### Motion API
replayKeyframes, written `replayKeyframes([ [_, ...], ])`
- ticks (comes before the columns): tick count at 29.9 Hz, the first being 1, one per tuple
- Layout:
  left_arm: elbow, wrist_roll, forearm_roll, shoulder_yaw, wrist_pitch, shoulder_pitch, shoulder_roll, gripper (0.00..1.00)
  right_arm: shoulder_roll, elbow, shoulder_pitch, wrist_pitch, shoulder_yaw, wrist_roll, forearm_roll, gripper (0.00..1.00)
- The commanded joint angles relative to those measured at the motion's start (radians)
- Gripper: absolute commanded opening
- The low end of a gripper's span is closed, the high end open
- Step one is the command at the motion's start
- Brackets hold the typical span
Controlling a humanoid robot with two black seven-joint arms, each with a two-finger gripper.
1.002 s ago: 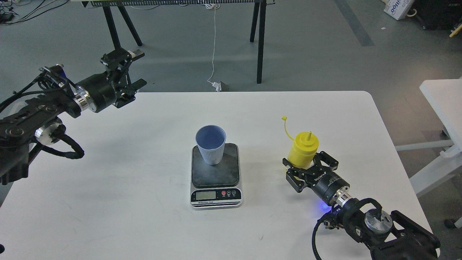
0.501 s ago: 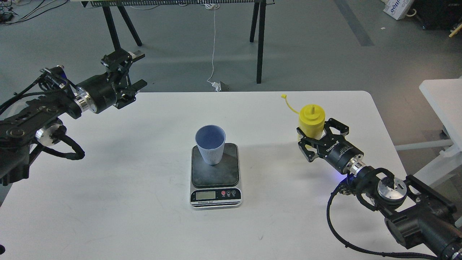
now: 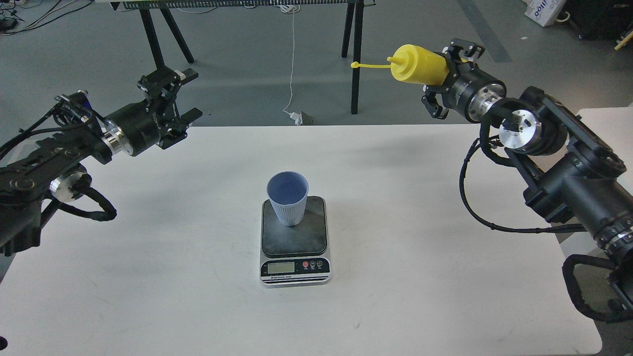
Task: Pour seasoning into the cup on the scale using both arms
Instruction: 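Tilt the yellow bottle with the right gripper, nozzle into the cup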
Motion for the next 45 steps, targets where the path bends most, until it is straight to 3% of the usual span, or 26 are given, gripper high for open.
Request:
replayKeyframes([
  [1, 0.000, -0.004, 0.000, 0.000, 0.000, 0.002, 0.000, 0.99, 0.085, 0.002, 0.022, -0.074, -0.064, 0.001, -0.215, 0.02],
  [9, 0.000, -0.004, 0.002, 0.001, 0.000, 0.002, -0.002, 0.99, 0.176, 0.016, 0.103, -0.114, -0.285, 0.001, -0.328, 0.02],
  [25, 0.000, -0.004, 0.003, 0.003, 0.000, 0.014, 0.001, 1.00, 0.179, 0.020, 0.209, -0.106, -0.601, -0.003, -0.348, 0.02],
  [45, 0.000, -0.004, 0.005, 0.004, 0.000, 0.022, 0.001, 0.99, 0.179, 0.020, 0.232, -0.089, -0.713, -0.003, -0.350, 0.02],
])
